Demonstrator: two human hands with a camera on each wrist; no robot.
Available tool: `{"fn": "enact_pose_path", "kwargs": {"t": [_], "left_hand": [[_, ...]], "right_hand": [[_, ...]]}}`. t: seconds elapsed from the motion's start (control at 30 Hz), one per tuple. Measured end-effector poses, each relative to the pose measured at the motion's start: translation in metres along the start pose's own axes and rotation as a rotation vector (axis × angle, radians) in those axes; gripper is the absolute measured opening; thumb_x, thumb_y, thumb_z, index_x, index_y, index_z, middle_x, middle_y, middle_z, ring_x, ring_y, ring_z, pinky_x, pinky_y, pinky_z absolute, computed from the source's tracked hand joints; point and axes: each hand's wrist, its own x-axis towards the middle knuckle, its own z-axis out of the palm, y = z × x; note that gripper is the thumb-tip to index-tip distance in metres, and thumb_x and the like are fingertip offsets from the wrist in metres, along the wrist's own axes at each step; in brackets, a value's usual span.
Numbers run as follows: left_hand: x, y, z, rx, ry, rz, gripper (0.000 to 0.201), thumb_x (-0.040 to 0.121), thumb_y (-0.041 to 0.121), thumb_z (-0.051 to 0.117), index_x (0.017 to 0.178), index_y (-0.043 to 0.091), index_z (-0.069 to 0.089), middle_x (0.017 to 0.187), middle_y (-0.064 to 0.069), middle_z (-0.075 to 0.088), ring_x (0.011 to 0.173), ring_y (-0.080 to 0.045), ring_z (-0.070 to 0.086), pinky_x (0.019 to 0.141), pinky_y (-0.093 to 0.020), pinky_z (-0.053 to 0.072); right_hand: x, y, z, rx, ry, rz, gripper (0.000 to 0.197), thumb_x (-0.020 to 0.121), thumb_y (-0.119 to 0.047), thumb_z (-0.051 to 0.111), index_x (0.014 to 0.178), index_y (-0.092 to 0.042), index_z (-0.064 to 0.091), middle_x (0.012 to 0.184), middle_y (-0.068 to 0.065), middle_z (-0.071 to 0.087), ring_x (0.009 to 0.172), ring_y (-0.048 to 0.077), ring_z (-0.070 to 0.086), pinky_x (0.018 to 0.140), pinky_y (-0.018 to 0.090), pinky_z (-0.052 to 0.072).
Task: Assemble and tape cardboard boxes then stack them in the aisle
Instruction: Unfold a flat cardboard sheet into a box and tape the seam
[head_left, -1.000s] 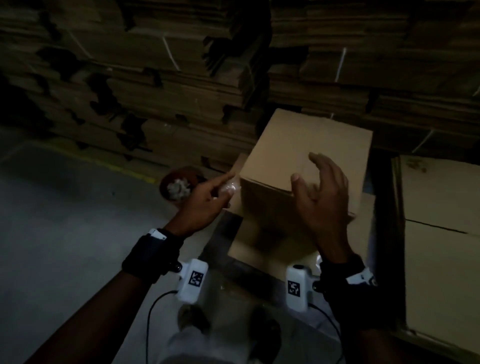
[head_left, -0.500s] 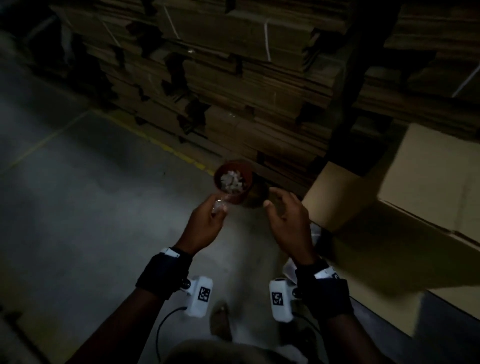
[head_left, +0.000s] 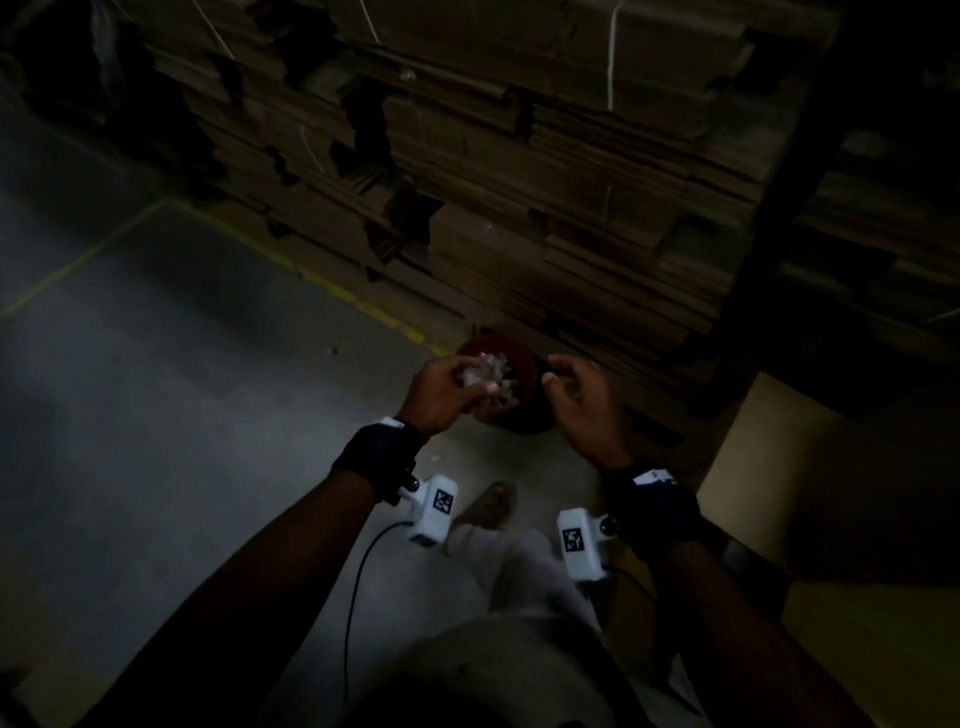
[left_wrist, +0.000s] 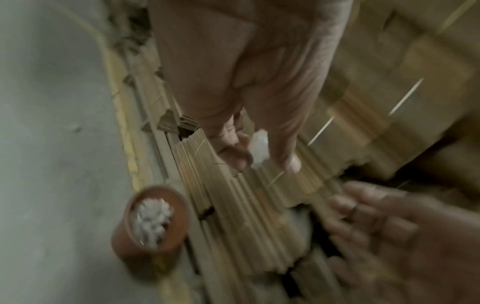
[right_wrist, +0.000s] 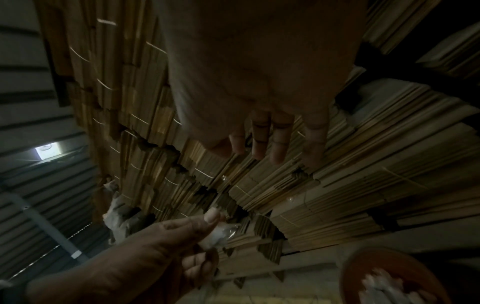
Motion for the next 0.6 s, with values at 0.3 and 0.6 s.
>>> {"fn": "enact_pose_path", "kwargs": {"t": [0.3, 0.6], "left_hand": [[0.22, -0.073, 0.017, 0.275, -0.072, 0.046, 0.059, 0.083, 0.02, 0.083, 0.136, 0.008, 0.06, 0.119, -0.012, 0.068, 0.109, -0.023, 0.062, 0.084, -0.022, 0.044], [0.292, -0.078, 0.015, 0.185, -0.144, 0.006, 0.05, 0.085, 0.025, 0.081, 0.13, 0.01, 0.065, 0.123, -0.004, 0.066, 0.114, -0.013, 0.059, 0.087, -0.02, 0.042]], "right_hand": [[0.17, 0.099, 0.089, -0.082, -0.068, 0.116, 0.024, 0.097, -0.015, 0.064, 0.117, -0.005, 0.071, 0.111, 0.015, 0.073, 0.104, 0.028, 0.069, 0.087, 0.03, 0.05], [0.221, 0.107, 0.097, -0.062, -0.05, 0.224, 0.025, 0.097, -0.014, 0.063, 0.119, -0.005, 0.069, 0.116, 0.015, 0.072, 0.108, 0.029, 0.066, 0.095, 0.039, 0.052]]}}
